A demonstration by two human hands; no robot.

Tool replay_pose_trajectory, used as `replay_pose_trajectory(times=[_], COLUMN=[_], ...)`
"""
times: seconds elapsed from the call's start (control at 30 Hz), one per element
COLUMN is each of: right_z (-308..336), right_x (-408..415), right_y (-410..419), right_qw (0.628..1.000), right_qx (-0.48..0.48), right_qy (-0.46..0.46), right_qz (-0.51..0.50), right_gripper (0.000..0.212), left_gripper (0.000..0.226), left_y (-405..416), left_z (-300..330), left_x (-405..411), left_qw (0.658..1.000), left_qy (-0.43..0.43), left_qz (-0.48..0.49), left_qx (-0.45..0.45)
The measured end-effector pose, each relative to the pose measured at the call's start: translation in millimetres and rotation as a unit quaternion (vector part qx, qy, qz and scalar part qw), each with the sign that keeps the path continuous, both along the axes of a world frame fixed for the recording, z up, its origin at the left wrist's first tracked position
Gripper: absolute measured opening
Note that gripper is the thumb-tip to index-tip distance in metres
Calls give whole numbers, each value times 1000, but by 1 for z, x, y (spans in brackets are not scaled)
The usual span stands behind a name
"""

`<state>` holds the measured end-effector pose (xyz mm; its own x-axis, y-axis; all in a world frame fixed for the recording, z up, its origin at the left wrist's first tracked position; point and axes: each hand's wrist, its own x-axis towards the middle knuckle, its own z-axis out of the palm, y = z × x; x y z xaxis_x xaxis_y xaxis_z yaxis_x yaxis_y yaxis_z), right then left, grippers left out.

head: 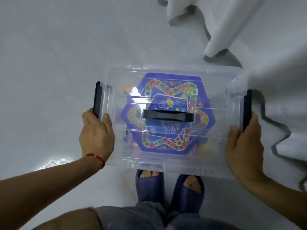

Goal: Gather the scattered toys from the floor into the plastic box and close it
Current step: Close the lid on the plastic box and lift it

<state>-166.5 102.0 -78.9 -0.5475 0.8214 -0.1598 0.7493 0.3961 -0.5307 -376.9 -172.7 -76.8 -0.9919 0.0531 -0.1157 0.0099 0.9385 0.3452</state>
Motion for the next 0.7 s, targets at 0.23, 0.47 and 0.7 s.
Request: replay_pose_trajectory(times=[0.23,0.47,0.7], right_z=[21,130,358], right_x=[-12,-41,-97], right_y=[-4,26,15], right_qw=[998,971,973], right_qx=[-49,-211,-224], right_qy=[-36,-100,-56], right_qz=[-33,-39,-24], right_gripper=[55,54,55], left_gripper=[42,20,22], left_y=[16,7,-33], left_z=[26,104,337], left_x=[-4,-66,-92], left_qw=[995,854,771], left_qy=[-91,-392,-417], left_qz=[40,260,338], left_qx=[1,223,342])
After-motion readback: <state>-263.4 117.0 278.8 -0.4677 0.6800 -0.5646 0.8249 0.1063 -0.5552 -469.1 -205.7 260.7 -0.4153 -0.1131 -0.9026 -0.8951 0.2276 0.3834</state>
